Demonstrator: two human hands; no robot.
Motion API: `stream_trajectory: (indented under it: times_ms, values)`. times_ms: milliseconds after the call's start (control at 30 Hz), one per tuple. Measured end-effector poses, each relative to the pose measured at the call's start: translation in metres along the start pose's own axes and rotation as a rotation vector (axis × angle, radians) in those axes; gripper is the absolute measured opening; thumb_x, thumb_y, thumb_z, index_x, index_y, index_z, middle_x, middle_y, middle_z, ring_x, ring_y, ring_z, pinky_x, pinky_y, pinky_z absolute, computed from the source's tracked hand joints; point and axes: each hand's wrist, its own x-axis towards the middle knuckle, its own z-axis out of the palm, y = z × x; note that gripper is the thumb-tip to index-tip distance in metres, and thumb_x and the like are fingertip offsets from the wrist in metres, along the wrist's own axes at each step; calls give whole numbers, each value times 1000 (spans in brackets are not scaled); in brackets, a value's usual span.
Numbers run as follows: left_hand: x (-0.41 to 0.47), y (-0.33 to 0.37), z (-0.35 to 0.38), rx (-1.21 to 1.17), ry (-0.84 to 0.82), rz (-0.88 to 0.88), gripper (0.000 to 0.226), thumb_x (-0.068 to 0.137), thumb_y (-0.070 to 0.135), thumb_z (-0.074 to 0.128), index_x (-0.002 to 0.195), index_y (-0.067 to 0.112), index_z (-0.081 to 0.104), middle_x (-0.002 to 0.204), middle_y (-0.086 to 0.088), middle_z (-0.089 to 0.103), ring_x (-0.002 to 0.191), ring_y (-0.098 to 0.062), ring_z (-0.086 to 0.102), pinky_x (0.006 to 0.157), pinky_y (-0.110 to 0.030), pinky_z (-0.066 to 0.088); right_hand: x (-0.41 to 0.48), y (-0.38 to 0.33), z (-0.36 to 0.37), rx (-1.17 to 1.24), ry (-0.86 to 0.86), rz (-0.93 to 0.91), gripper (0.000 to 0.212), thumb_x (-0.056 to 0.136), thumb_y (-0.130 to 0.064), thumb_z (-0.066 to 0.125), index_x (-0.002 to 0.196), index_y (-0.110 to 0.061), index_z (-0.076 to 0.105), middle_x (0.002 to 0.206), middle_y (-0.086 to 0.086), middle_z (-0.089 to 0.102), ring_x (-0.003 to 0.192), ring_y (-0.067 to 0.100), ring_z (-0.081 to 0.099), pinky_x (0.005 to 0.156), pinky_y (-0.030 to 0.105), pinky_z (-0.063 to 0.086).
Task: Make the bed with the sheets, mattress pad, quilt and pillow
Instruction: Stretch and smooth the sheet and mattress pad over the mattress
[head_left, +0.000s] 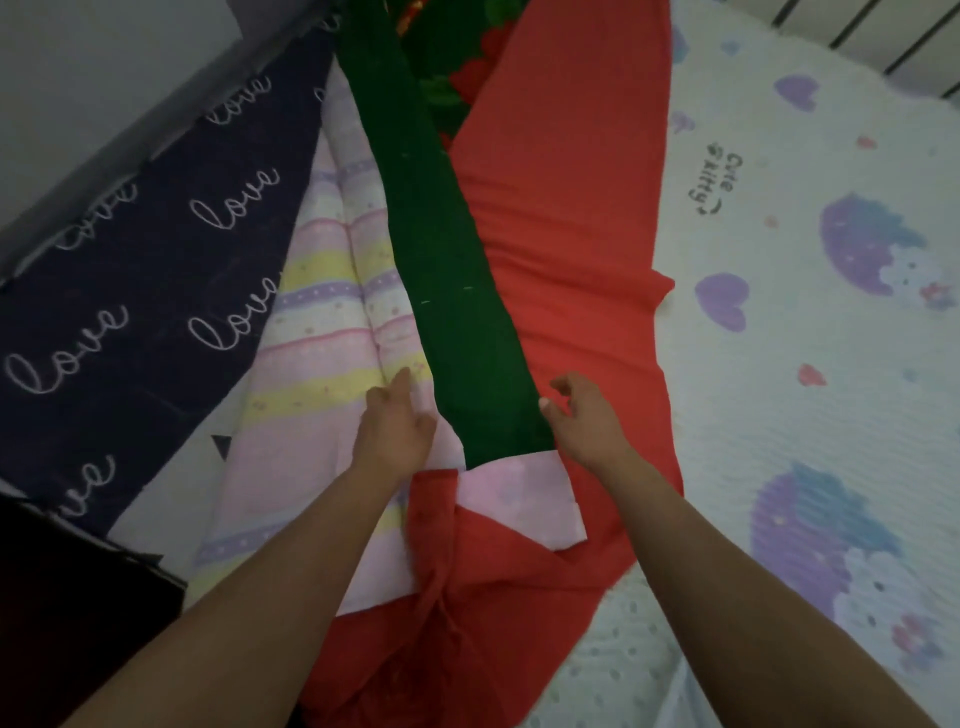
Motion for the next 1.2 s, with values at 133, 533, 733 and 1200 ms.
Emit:
stream_trajectory:
  times_ms: [133, 533, 733, 1200]
  values:
    - [19, -9, 21, -112, 6, -22, 85, 88, 16, 60, 151, 27, 4, 129, -23, 36, 111, -40, 50, 93, -38, 42, 20, 17, 20, 134, -88, 142, 54, 94, -34, 55, 137, -6, 39, 136, 15, 48, 122, 29, 50, 103, 41, 41]
    - [37, -75, -7, -95, 52, 3, 83, 85, 3, 55, 148, 40, 17, 117, -16, 40, 106, -37, 50, 84, -30, 39, 39, -27, 58, 458, -396, 259, 34, 91, -31, 61, 121, -17, 52, 100, 3, 65, 76, 14, 60, 59, 26, 44]
    - [39, -90, -29, -86, 12, 67, 79, 83, 15, 65, 148, 34, 23, 123, -18, 42, 109, -36, 52, 94, -35, 44, 33, -54, 56, 702, -474, 259, 26, 88, -16, 63, 112, -5, 64, 107, 10, 72, 100, 24, 69, 95, 36, 51]
    - [11, -160, -162, -453, 112, 2, 38, 88, 14, 64, 126, 13, 58, 121, -6, 61, 109, -18, 58, 94, -30, 46, -21, -258, 45, 787, -482, -58, 18, 83, -1, 63, 100, -4, 65, 92, 12, 72, 78, 21, 71, 70, 29, 59]
